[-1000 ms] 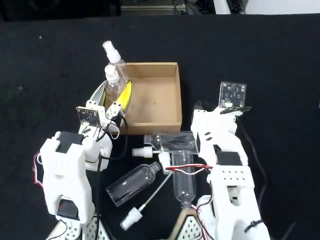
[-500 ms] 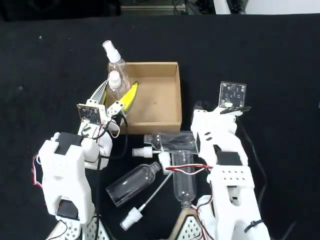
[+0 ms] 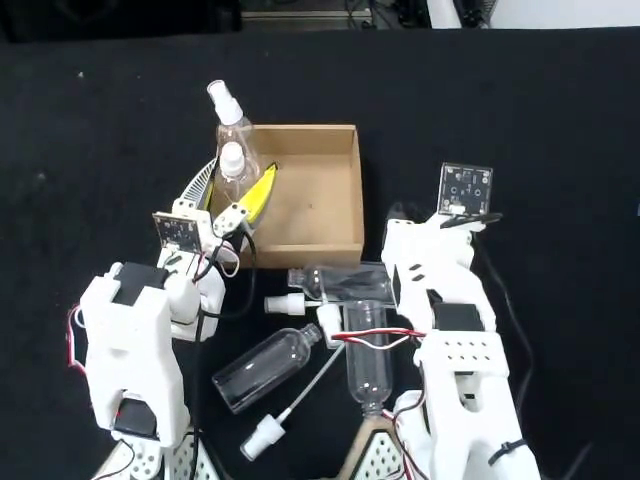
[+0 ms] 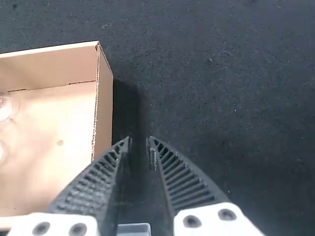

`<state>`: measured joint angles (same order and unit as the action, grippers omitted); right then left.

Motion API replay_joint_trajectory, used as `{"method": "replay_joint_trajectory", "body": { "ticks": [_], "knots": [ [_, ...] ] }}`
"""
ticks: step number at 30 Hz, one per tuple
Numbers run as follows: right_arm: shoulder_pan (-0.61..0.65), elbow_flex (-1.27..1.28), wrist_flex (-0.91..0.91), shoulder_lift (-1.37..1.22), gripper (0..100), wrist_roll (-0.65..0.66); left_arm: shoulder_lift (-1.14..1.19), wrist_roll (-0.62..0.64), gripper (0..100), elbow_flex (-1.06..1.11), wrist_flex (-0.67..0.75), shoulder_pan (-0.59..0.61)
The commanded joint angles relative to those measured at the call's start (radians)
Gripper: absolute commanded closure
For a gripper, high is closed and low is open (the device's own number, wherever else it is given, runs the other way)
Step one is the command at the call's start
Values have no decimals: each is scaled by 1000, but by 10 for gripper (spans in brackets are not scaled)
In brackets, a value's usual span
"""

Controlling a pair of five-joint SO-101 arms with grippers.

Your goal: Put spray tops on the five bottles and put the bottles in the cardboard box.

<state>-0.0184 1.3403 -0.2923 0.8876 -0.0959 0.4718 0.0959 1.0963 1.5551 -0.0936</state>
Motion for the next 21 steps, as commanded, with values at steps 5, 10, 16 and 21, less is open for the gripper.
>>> {"method": "replay_joint_trajectory", "body": {
  "ticks": [5,10,16,21],
  "knots": [
    [17,-5,-2,16,967,2,-264,9,701,70,-130,10],
    [17,-4,-2,16,967,2,-463,5,701,101,-370,7],
    [17,1,0,16,966,2,-684,3,701,133,-617,4],
    [17,1,0,16,966,2,-872,3,701,137,-947,10]
  ]
}}
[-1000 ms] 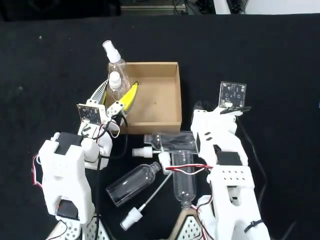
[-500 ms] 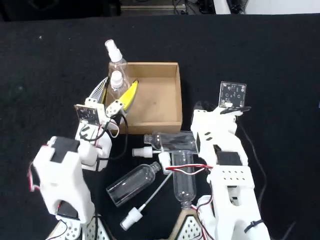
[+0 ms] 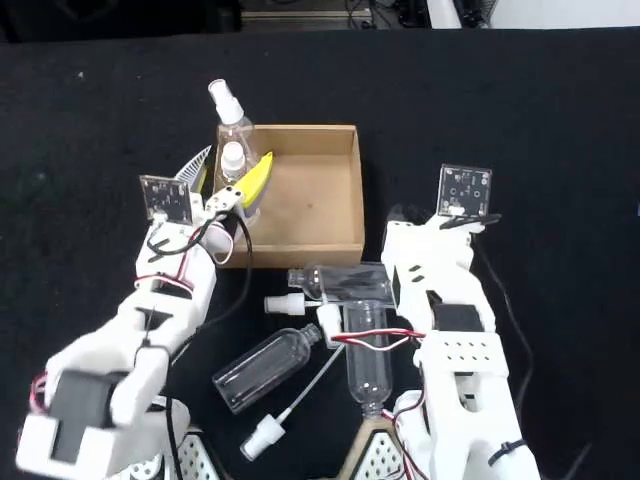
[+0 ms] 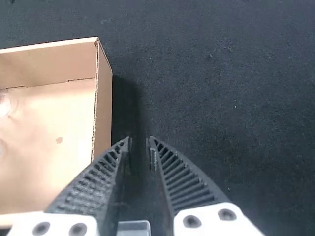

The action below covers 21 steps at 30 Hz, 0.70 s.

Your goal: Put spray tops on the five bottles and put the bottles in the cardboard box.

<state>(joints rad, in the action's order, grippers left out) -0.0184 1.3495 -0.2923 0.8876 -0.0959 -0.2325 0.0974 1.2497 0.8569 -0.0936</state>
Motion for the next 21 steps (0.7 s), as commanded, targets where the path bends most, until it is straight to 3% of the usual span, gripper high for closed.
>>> {"method": "replay_joint_trajectory", "body": {
  "ticks": [1,16,21],
  "knots": [
    [17,-10,0,16,966,2,-204,2,701,-19,-324,10],
    [17,-8,0,16,966,2,-649,8,701,-180,-1267,8],
    [17,-8,0,16,966,2,-683,9,715,-229,-1448,38]
  ]
}}
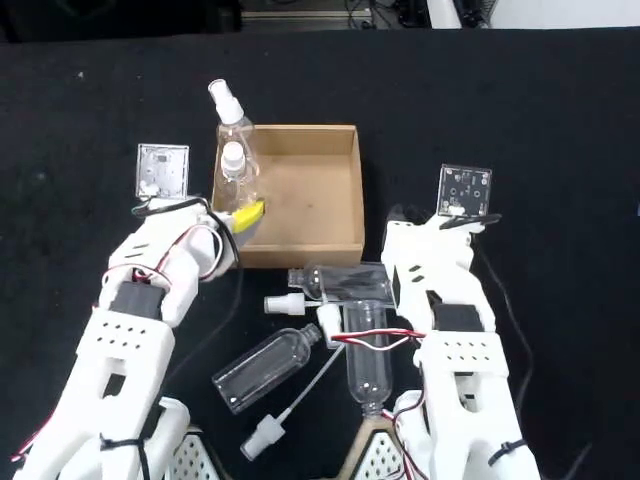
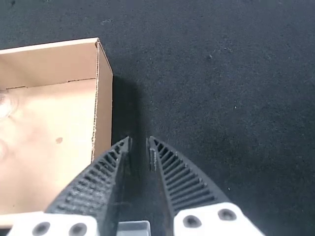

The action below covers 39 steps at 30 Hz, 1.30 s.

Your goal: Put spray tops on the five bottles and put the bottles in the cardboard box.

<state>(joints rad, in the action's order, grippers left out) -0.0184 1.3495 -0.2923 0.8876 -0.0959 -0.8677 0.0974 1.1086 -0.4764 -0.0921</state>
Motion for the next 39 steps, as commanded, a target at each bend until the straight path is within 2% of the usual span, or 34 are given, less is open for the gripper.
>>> {"method": "replay_joint_trajectory", "body": {
  "ticks": [1,5,6,9,13,16,22,26,32,39],
  "knots": [
    [17,-8,0,16,966,2,-48,9,743,-87,-121,45],
    [17,-12,-6,22,966,2,-58,9,966,-87,-126,127],
    [17,-13,-8,22,966,2,-60,9,980,-90,-126,147],
    [15,-30,-18,24,966,2,-60,9,908,-88,-126,197],
    [14,-119,-166,24,966,-5,-48,9,977,-84,-112,260],
    [37,-193,-279,24,966,-6,-57,0,958,15,-38,354],
    [106,-332,-413,24,966,-2,-58,9,961,268,325,473],
    [236,-384,-410,15,966,-8,-58,9,961,378,470,473],
    [511,-328,-288,-5,970,-6,-48,9,961,387,500,473],
    [606,-443,-282,-265,970,-29,-48,6,960,390,503,479]
  ]
}}
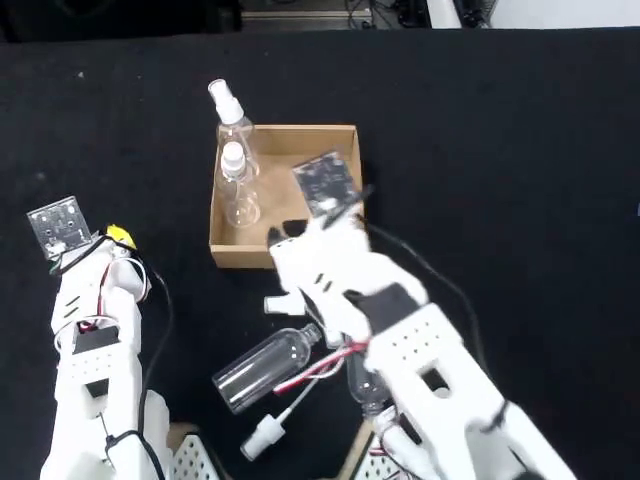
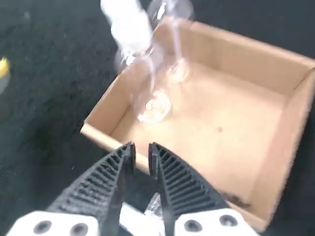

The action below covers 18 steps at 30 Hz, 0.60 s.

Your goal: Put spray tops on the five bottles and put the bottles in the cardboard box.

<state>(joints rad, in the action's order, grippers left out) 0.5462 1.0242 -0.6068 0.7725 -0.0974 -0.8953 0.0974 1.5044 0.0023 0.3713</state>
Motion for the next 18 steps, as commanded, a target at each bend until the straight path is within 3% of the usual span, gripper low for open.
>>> {"method": "replay_joint_trajectory", "body": {
  "ticks": [1,18],
  "knots": [
    [41,-143,32,-199,970,-51,-20,6,960,-5,25,16],
    [74,-476,51,-641,971,-98,-20,2,959,-4,25,12]
  ]
}}
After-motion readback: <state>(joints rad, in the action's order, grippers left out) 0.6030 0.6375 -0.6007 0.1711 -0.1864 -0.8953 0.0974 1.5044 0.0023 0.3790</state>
